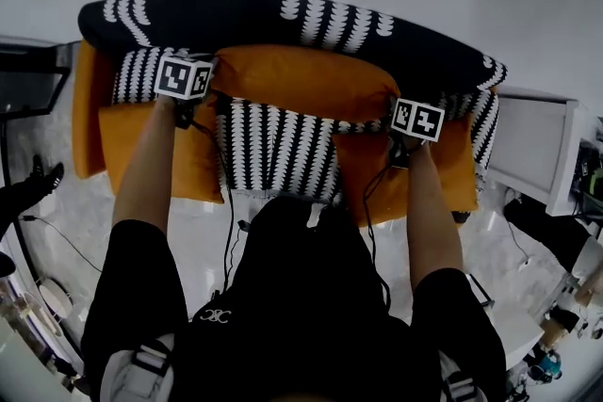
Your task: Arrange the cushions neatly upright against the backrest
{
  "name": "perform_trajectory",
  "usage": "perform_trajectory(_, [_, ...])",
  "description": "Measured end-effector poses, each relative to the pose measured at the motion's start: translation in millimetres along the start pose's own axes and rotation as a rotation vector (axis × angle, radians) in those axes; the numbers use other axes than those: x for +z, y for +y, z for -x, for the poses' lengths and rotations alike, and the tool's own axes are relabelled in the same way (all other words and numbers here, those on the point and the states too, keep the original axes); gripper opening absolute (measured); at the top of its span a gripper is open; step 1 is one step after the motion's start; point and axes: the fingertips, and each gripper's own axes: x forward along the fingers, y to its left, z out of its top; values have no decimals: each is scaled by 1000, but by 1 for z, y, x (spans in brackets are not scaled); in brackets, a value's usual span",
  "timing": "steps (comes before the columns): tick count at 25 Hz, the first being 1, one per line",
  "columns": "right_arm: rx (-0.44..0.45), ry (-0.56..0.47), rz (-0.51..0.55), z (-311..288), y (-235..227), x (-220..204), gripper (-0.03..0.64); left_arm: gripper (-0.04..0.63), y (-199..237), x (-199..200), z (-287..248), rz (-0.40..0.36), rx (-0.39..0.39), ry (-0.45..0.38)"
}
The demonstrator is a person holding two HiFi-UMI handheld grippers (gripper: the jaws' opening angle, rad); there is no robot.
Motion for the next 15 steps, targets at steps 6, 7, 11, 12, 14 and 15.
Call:
perform_trajectory(6, [-56, -21, -9, -16, -10, 30, 40, 14, 11, 29, -24, 29, -48, -51])
perform_trajectory(7, [-60, -23, -6, -19, -10, 37, 40, 14, 14, 34, -27, 24, -43, -53])
perform_trajectory(11, [-80, -33, 6, -26, -10, 60, 44, 15, 28, 51, -40, -31, 26, -61])
perform_trajectory(12, [-84, -38, 9, -28, -10, 65, 44, 15, 31, 55, -42, -30, 37, -71])
perform_trajectory(14, [-89, -51, 12, -29, -10, 76, 44, 15, 36, 65, -46, -12, 51, -96])
perform_trajectory(15, [-89, -60, 8, -30, -11, 82, 44, 15, 39, 71, -47, -6, 56, -107])
